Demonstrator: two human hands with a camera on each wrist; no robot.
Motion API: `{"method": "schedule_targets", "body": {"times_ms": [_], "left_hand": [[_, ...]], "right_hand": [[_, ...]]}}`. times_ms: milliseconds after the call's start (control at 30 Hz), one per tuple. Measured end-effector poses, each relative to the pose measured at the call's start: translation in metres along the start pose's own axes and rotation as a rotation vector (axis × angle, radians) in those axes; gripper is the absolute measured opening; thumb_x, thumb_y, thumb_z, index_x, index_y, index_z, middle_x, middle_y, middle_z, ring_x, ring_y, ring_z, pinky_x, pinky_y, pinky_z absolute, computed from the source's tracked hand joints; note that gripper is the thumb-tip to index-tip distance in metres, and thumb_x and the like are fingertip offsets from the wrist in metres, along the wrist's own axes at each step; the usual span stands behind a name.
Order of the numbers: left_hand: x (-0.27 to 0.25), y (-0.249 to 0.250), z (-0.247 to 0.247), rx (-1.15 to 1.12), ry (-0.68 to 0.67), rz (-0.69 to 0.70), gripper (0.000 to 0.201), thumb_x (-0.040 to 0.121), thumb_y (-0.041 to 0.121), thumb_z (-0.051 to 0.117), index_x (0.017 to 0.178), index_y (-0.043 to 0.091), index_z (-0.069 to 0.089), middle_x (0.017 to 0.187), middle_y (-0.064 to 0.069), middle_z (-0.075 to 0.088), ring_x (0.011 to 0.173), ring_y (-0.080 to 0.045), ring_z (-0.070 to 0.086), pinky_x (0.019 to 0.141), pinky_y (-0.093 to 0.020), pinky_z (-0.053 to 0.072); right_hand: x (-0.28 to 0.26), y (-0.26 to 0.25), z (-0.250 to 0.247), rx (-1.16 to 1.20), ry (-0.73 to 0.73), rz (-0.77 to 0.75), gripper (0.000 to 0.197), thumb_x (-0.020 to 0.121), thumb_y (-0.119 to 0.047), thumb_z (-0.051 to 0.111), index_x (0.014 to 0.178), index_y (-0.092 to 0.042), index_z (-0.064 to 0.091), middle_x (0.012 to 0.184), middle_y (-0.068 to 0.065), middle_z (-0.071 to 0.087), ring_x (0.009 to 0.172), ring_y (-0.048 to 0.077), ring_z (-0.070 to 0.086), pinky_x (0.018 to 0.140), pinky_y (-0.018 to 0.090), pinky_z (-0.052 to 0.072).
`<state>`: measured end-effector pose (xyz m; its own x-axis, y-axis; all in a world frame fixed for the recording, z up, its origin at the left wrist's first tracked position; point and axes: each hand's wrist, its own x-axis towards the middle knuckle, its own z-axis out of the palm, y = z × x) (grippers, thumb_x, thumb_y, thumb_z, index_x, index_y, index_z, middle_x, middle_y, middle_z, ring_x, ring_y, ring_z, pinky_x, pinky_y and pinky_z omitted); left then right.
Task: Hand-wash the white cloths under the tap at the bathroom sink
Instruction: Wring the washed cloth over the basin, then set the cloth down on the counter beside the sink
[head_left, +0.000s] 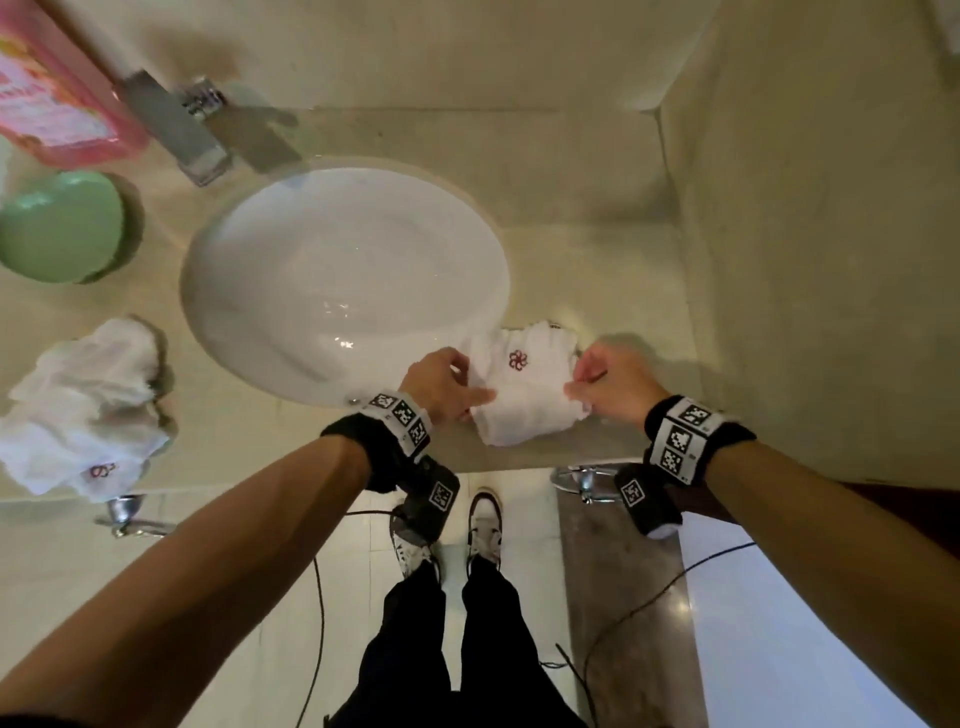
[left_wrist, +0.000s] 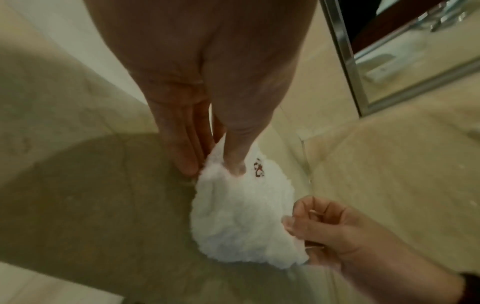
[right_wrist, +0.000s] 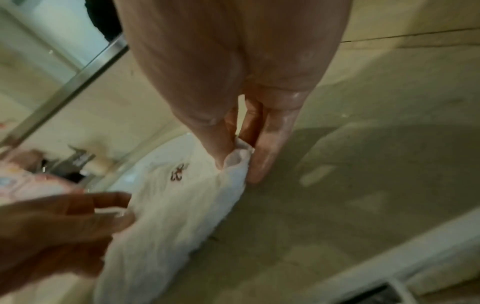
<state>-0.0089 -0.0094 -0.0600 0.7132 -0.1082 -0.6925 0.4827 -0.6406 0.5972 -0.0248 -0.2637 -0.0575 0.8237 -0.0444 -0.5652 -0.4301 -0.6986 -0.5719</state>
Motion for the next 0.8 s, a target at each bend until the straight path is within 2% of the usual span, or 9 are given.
{"method": "schedule_targets", "body": {"times_ms": [67,200,300,367,500,600,667,733,800], "left_hand": [[0.006,-0.003,0.006,0.104,0.088,0.007,0.040,0.073,0.040,0.082,0.102,0.024,0.059,0.097,0.005,0.069,0.085,-0.015,0.066,0.078,-0.027,0.054],[0.009,0.000,0.010,0.109,0.108,-0.014,0.028,0.077,0.031,0.080,0.097,0.022,0.062,0.094,0.002,0.071,0.084,-0.017,0.069,0.084,-0.035,0.058],[0.005,0.001,0.003,0.154,0.071,0.014,0.025,0.079,0.030,0.076,0.097,0.024,0.060,0.097,0.003,0.070,0.082,-0.013,0.065,0.072,-0.027,0.054],[-0.001,0.000,-0.011,0.120,0.013,0.031,0.029,0.081,0.035,0.074,0.103,0.023,0.058,0.096,0.004,0.069,0.079,-0.012,0.065,0.066,-0.025,0.051],[-0.029,-0.011,-0.073,-0.009,0.003,0.049,0.027,0.088,0.031,0.068,0.108,0.016,0.058,0.093,-0.003,0.071,0.083,-0.021,0.071,0.080,-0.041,0.059],[-0.060,-0.038,-0.140,0.023,0.143,0.072,0.016,0.090,0.033,0.065,0.100,0.022,0.059,0.094,0.001,0.071,0.080,-0.016,0.072,0.078,-0.038,0.058],[-0.079,-0.070,-0.184,0.114,0.281,0.033,0.013,0.090,0.033,0.063,0.100,0.026,0.059,0.100,0.004,0.070,0.085,-0.013,0.069,0.081,-0.032,0.054],[-0.095,-0.112,-0.221,0.218,0.449,-0.077,0.019,0.090,0.027,0.061,0.109,0.026,0.059,0.113,0.000,0.064,0.101,-0.021,0.063,0.089,-0.034,0.049],[-0.103,-0.156,-0.248,0.297,0.589,-0.213,0.038,0.087,0.022,0.062,0.124,0.023,0.054,0.125,-0.006,0.051,0.112,-0.029,0.055,0.093,-0.040,0.047]], "right_hand": [[0.001,0.007,0.002,-0.066,-0.002,-0.013,0.019,0.079,-0.014,0.081,0.076,-0.019,0.063,0.080,-0.002,0.069,0.065,0.007,0.065,0.060,0.022,0.051],[0.001,0.001,-0.009,-0.243,-0.101,-0.025,0.018,0.081,-0.027,0.079,0.075,-0.018,0.065,0.074,-0.003,0.068,0.071,0.013,0.065,0.067,0.028,0.053],[0.003,-0.026,-0.022,-0.588,-0.155,-0.041,0.038,0.086,-0.046,0.066,0.065,-0.015,0.061,0.063,-0.001,0.061,0.063,0.017,0.060,0.066,0.033,0.051],[0.008,-0.051,-0.029,-0.545,-0.151,-0.072,0.035,0.086,-0.044,0.067,0.067,-0.014,0.062,0.067,-0.001,0.063,0.068,0.019,0.061,0.066,0.032,0.051],[0.012,-0.127,-0.014,-0.328,-0.175,-0.278,0.026,0.083,-0.043,0.073,0.071,-0.022,0.063,0.066,-0.009,0.064,0.060,0.005,0.058,0.057,0.022,0.041],[0.011,-0.201,0.024,-0.309,-0.223,-0.436,0.023,0.082,-0.045,0.073,0.072,-0.027,0.063,0.064,-0.013,0.062,0.057,-0.004,0.056,0.052,0.014,0.034],[0.013,-0.247,0.059,-0.301,-0.289,-0.538,0.020,0.083,-0.042,0.071,0.074,-0.025,0.064,0.066,-0.012,0.064,0.060,-0.004,0.057,0.054,0.015,0.036],[0.013,-0.288,0.100,-0.326,-0.376,-0.628,0.019,0.084,-0.039,0.070,0.076,-0.023,0.065,0.068,-0.010,0.065,0.063,0.001,0.057,0.058,0.020,0.040],[0.015,-0.323,0.144,-0.357,-0.442,-0.684,0.017,0.085,-0.038,0.070,0.078,-0.024,0.064,0.069,-0.011,0.063,0.064,0.002,0.057,0.060,0.022,0.041]]}}
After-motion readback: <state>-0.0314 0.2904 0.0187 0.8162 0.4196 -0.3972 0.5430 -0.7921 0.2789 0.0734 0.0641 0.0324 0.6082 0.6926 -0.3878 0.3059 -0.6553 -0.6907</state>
